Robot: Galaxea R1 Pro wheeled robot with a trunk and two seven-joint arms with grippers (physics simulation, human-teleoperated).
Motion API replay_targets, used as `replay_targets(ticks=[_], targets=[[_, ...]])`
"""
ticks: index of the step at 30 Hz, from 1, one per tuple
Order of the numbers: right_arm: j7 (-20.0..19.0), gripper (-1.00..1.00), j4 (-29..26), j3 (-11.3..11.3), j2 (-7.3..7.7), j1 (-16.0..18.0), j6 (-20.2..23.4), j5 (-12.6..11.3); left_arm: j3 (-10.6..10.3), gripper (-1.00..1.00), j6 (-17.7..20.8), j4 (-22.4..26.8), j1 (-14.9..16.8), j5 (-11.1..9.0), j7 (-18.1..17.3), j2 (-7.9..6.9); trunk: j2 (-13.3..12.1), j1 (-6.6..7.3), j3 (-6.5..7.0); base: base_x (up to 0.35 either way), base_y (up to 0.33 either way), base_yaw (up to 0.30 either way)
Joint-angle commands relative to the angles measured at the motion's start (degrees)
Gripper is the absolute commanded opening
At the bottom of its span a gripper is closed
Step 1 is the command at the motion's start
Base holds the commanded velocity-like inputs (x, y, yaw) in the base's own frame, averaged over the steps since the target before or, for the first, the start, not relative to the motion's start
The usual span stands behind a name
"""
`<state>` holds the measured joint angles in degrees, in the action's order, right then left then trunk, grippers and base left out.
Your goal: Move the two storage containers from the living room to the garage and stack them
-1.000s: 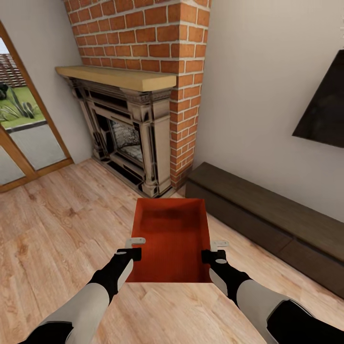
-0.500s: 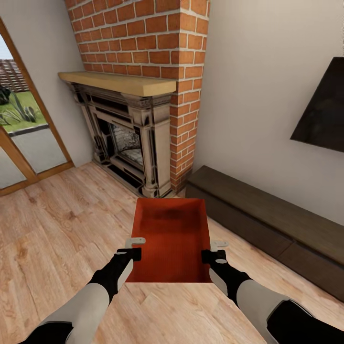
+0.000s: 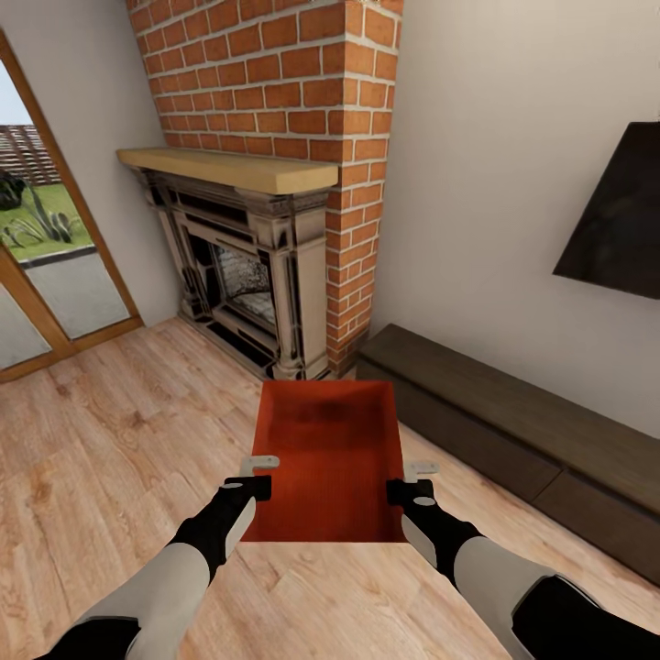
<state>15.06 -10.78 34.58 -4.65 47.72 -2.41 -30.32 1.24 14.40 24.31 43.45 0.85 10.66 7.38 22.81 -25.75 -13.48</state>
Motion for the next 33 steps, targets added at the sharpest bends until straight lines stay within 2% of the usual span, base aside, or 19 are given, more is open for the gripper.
replay_targets(ticks=[1,33], targets=[[-0.03,-1.00,-0.20,0.05,0.04,0.09,-2.87,0.09,0.08,-1.00,0.45,-0.05,-0.03,0.52,0.42,-0.02,0.11,-0.03,-0.02,0.000,0.000,0.000],[-0.03,-1.00,-0.20,0.05,-0.01,0.09,-2.87,0.09,-0.01,-1.00,0.04,0.38,-0.03,0.56,0.43,-0.07,0.11,-0.03,2.89,0.000,0.000,0.000]])
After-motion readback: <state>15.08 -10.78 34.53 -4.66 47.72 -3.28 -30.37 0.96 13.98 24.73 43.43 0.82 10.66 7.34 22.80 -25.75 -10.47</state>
